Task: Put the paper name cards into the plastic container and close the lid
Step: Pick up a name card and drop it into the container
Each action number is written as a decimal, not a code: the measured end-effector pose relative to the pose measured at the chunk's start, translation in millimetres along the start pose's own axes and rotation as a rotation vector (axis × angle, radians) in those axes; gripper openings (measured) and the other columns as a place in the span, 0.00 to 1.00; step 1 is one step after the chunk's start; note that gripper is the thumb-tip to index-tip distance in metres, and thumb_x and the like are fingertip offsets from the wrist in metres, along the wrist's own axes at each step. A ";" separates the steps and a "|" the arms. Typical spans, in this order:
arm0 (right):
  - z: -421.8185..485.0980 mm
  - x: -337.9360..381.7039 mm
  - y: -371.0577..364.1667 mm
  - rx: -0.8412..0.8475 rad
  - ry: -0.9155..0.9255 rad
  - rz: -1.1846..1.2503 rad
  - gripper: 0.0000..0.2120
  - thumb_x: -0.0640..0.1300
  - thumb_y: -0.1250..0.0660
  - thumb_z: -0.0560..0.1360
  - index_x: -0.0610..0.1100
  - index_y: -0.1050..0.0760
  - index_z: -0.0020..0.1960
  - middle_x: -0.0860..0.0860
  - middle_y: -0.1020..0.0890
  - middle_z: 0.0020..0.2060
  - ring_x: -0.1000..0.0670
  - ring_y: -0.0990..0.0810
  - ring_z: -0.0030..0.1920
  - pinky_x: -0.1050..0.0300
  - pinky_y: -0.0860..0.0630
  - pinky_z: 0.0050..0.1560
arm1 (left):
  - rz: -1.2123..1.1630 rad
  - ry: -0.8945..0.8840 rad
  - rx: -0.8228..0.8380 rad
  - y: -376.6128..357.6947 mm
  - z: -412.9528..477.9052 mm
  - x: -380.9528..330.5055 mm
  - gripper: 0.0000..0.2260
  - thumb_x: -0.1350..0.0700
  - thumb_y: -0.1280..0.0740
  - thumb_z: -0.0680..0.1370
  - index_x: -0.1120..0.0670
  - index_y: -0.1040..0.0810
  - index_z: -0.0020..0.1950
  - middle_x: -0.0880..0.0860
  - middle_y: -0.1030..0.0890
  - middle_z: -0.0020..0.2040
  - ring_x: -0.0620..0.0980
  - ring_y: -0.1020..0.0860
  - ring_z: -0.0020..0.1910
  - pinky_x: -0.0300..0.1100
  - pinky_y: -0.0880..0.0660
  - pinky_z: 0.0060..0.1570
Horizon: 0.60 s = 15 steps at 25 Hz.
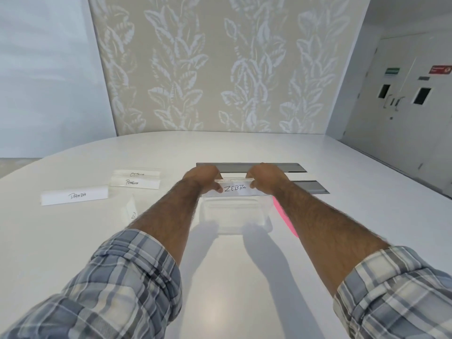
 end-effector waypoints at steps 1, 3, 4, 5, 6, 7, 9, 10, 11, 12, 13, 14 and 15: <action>1.5 -7.3 -3.2 0.003 0.002 0.006 0.16 0.45 0.30 0.74 0.49 0.22 0.61 0.48 0.19 0.60 0.45 0.23 0.61 0.51 0.26 0.60 | 0.001 0.004 0.001 -3.9 3.0 -5.0 0.18 0.48 0.24 0.71 0.46 0.18 0.61 0.49 0.18 0.55 0.52 0.23 0.43 0.41 0.29 0.43; 6.1 -18.2 -9.3 0.005 0.010 0.007 0.16 0.45 0.30 0.74 0.49 0.23 0.62 0.49 0.20 0.60 0.45 0.23 0.62 0.51 0.26 0.60 | 0.016 0.006 -0.001 -10.8 8.9 -12.4 0.20 0.48 0.24 0.72 0.47 0.18 0.63 0.50 0.18 0.56 0.54 0.21 0.49 0.41 0.30 0.45; 8.7 -22.2 -12.6 0.012 0.016 0.005 0.17 0.45 0.30 0.74 0.48 0.23 0.62 0.49 0.20 0.60 0.45 0.23 0.62 0.50 0.26 0.60 | 0.025 0.005 -0.001 -14.4 12.3 -14.7 0.20 0.48 0.24 0.72 0.47 0.18 0.63 0.50 0.18 0.57 0.54 0.21 0.53 0.42 0.29 0.47; 11.3 -25.7 -16.9 0.023 0.021 0.002 0.17 0.45 0.30 0.74 0.48 0.23 0.62 0.49 0.20 0.60 0.45 0.22 0.61 0.50 0.26 0.60 | 0.034 0.005 0.004 -18.1 15.5 -16.7 0.20 0.47 0.24 0.72 0.47 0.18 0.63 0.50 0.18 0.57 0.54 0.21 0.55 0.42 0.28 0.48; 13.9 -28.1 -22.1 0.036 0.028 -0.002 0.18 0.45 0.30 0.74 0.48 0.23 0.63 0.49 0.20 0.60 0.45 0.22 0.61 0.50 0.26 0.60 | 0.045 0.005 0.011 -21.4 17.9 -17.4 0.19 0.47 0.24 0.72 0.47 0.18 0.62 0.50 0.18 0.56 0.53 0.21 0.55 0.42 0.28 0.48; 16.0 -29.2 -27.1 0.048 0.038 -0.006 0.18 0.44 0.30 0.74 0.48 0.23 0.63 0.49 0.20 0.60 0.45 0.22 0.61 0.50 0.25 0.59 | 0.052 0.008 0.022 -24.5 19.7 -17.4 0.18 0.47 0.25 0.72 0.46 0.17 0.61 0.49 0.18 0.55 0.53 0.21 0.55 0.43 0.27 0.48; 20.6 -30.5 -36.1 0.066 0.055 -0.011 0.17 0.44 0.30 0.73 0.47 0.23 0.62 0.49 0.20 0.60 0.45 0.22 0.61 0.51 0.26 0.58 | 0.044 0.026 0.043 -32.3 24.7 -14.4 0.16 0.47 0.24 0.72 0.45 0.17 0.60 0.48 0.17 0.54 0.52 0.20 0.53 0.43 0.26 0.48; 23.1 -31.3 -40.1 0.077 0.059 -0.011 0.17 0.43 0.30 0.73 0.47 0.23 0.62 0.49 0.20 0.60 0.45 0.22 0.61 0.52 0.27 0.58 | 0.036 0.037 0.054 -37.4 27.3 -12.7 0.16 0.47 0.24 0.71 0.45 0.16 0.59 0.47 0.17 0.53 0.52 0.20 0.53 0.43 0.26 0.47; 25.2 -31.2 -42.9 0.091 0.063 -0.012 0.17 0.43 0.29 0.73 0.47 0.23 0.61 0.49 0.20 0.60 0.45 0.22 0.60 0.52 0.27 0.57 | 0.032 0.048 0.066 -42.4 29.1 -10.6 0.16 0.47 0.24 0.71 0.45 0.16 0.59 0.47 0.17 0.52 0.52 0.20 0.52 0.43 0.26 0.46; 27.3 -30.8 -45.5 0.107 0.068 -0.011 0.17 0.42 0.29 0.73 0.47 0.23 0.61 0.49 0.20 0.59 0.45 0.22 0.59 0.52 0.27 0.56 | 0.033 0.057 0.080 -47.6 30.4 -8.7 0.16 0.46 0.24 0.71 0.45 0.16 0.58 0.47 0.17 0.53 0.52 0.20 0.52 0.42 0.27 0.45; 29.4 -30.2 -48.6 0.127 0.071 -0.010 0.17 0.42 0.28 0.72 0.47 0.22 0.60 0.48 0.20 0.59 0.45 0.21 0.58 0.53 0.27 0.54 | 0.038 0.066 0.095 -52.5 32.0 -6.6 0.16 0.46 0.24 0.71 0.45 0.16 0.58 0.47 0.17 0.53 0.52 0.21 0.52 0.42 0.28 0.45; 31.6 -29.5 -52.7 0.150 0.073 -0.008 0.17 0.42 0.28 0.72 0.47 0.22 0.60 0.48 0.20 0.58 0.45 0.21 0.57 0.53 0.27 0.52 | 0.048 0.071 0.109 -57.0 33.9 -4.4 0.16 0.46 0.25 0.71 0.45 0.17 0.59 0.48 0.17 0.54 0.52 0.21 0.52 0.42 0.28 0.45; 33.4 -28.3 -57.4 0.173 0.076 -0.007 0.17 0.42 0.27 0.71 0.46 0.22 0.59 0.48 0.19 0.57 0.44 0.21 0.56 0.53 0.27 0.51 | 0.062 0.073 0.123 -60.6 35.3 -2.7 0.16 0.46 0.25 0.72 0.45 0.17 0.59 0.48 0.18 0.55 0.52 0.22 0.53 0.42 0.28 0.46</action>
Point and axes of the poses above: each hand's wrist, its own z-axis towards the middle knuckle, its own y-axis out of the back of the hand, x = y × z, the point moved 4 cm from there along z, towards the middle knuckle
